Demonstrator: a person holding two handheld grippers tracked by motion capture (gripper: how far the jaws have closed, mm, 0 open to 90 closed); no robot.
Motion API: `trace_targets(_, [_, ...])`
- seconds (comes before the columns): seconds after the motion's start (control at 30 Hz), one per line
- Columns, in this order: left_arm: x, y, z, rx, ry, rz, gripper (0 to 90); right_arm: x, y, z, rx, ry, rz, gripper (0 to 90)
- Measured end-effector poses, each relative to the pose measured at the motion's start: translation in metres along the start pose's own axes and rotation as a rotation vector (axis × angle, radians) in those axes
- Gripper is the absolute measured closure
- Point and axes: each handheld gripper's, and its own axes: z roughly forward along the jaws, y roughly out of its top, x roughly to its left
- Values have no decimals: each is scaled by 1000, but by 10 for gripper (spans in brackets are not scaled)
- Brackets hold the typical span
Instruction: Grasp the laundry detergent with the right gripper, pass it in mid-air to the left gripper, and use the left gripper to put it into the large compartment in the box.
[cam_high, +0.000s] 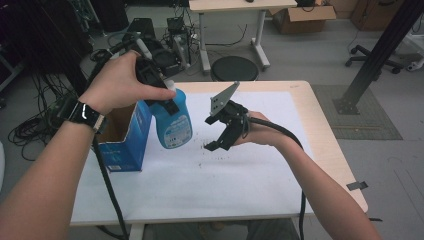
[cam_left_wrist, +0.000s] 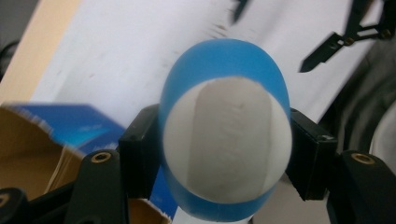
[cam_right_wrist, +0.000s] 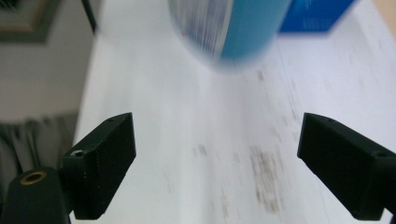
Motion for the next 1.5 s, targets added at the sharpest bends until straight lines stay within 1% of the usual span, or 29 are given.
trace_targets(0.03, [2,-1,-3,-5,12,-29,380,-1,-4,-1,39,-15,-1,112])
trace_targets(0.07, [6,-1,-6,-10,26,-70,380,-1,-7,-1,64,-29,-4,112])
trace_targets(0.1, [11,-3,-11,-23,42,-135,380,-1,-11,-2,95,-49,-5,112])
trace_targets(0.13, [14,-4,-13,-32,53,-172,380,-1,-16,-4,129,-62,-10,113])
trace_targets(0.23, [28,-10,-24,-55,93,-323,381,-2,-29,-8,198,-89,-23,117])
trace_targets(0.27, [31,-12,-25,-53,101,-350,381,-2,-34,-10,225,-101,-25,120])
trace_targets(0.3, [35,-15,-28,-55,114,-391,381,-1,-37,-12,240,-109,-27,123])
trace_targets(0.33, [42,-19,-31,-56,127,-458,381,-1,-41,-15,253,-116,-31,123])
trace_targets(0.4, [51,-25,-36,-62,149,-520,381,-2,-52,-22,280,-127,-30,125])
trace_targets(0.43, [55,-28,-39,-55,160,-547,381,-2,-55,-26,291,-133,-24,125])
trace_targets(0.53, [67,-38,-45,-66,192,-630,380,-4,-66,-38,310,-154,-9,129])
trace_targets(0.63, [77,-49,-50,-73,216,-697,380,-5,-76,-48,326,-180,1,130])
trace_targets(0.73, [85,-58,-53,-79,244,-746,380,-7,-85,-58,347,-199,15,132])
trace_targets(0.77, [87,-62,-54,-73,248,-750,380,-7,-88,-61,355,-205,18,132])
trace_targets(0.8, [89,-65,-54,-74,254,-766,381,-7,-91,-64,358,-215,22,132])
trace_targets(0.9, [94,-72,-53,-66,259,-802,381,-8,-99,-71,379,-222,28,131])
trace_targets(1.03, [101,-81,-46,-64,259,-843,381,-10,-107,-80,397,-235,43,129])
trace_targets(1.23, [107,-90,-35,-47,264,-868,381,-11,-114,-87,402,-243,54,128])
trace_targets(1.4, [110,-96,-20,-33,265,-878,381,-11,-118,-87,408,-240,59,126])
trace_targets(1.5, [112,-99,-10,-27,261,-888,381,-11,-118,-86,419,-235,54,125])
